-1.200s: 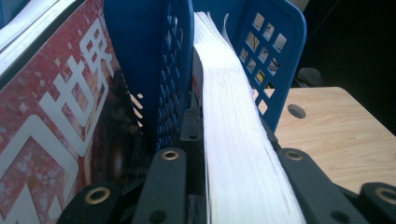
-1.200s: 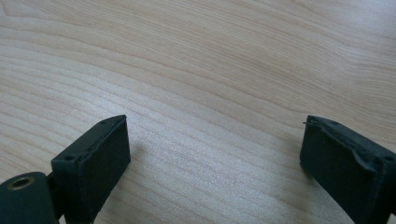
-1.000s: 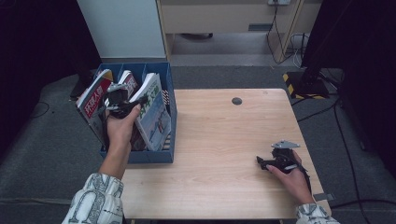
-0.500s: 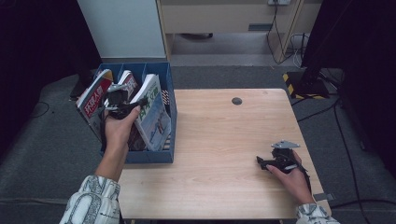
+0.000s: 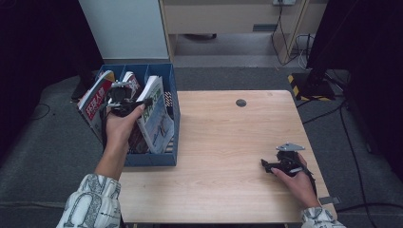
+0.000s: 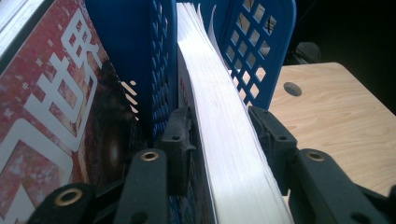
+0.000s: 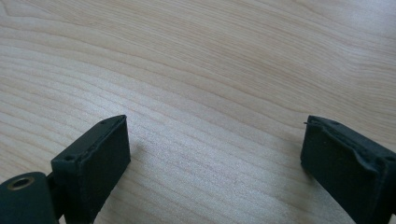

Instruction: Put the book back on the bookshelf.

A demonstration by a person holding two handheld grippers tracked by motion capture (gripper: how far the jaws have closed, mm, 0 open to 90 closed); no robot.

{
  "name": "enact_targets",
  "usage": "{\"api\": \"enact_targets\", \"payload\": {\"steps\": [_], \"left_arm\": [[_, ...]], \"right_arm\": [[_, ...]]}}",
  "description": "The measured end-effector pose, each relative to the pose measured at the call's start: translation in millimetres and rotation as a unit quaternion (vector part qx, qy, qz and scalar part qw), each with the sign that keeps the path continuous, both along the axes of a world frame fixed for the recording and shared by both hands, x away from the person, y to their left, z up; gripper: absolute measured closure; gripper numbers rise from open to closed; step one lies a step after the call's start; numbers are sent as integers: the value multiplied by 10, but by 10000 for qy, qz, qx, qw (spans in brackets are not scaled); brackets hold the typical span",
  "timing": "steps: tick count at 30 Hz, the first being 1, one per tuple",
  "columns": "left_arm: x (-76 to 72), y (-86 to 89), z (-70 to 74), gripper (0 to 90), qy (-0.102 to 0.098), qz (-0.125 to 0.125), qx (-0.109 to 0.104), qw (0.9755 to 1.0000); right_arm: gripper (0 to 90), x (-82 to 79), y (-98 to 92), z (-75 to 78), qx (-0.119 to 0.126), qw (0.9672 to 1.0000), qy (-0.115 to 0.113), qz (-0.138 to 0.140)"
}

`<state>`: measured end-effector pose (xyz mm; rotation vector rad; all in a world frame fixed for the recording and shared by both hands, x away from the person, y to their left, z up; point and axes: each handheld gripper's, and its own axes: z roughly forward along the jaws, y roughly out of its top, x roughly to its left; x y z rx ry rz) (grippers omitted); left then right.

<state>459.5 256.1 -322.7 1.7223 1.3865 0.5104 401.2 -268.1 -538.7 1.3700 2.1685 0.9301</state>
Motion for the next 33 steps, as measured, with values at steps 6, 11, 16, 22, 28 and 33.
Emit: {"api": "enact_targets", "payload": {"steps": [6,11,16,22,28,33], "left_arm": [[9,16,13,710,78,16,140,9999],[-7,33,-6,723,52,20,15,10000],[-10,-4,-25,662,23,83,-8,10000],[-6,-31,-48,668,17,189,37,9998],[-15,-23,-80,690,56,228,-7,9997],[-39,3,-89,727,-25,204,-32,9998]], "right_arm": [[85,-1,0,-1,-9,10000,-7,28],[84,-1,2,-1,1,10000,-6,25],[84,-1,-2,-1,-20,10000,-5,51],[83,-1,-1,-1,-14,10000,1,55],[83,0,-2,-1,-15,10000,0,54],[82,-3,1,0,-3,10000,20,49]]}}
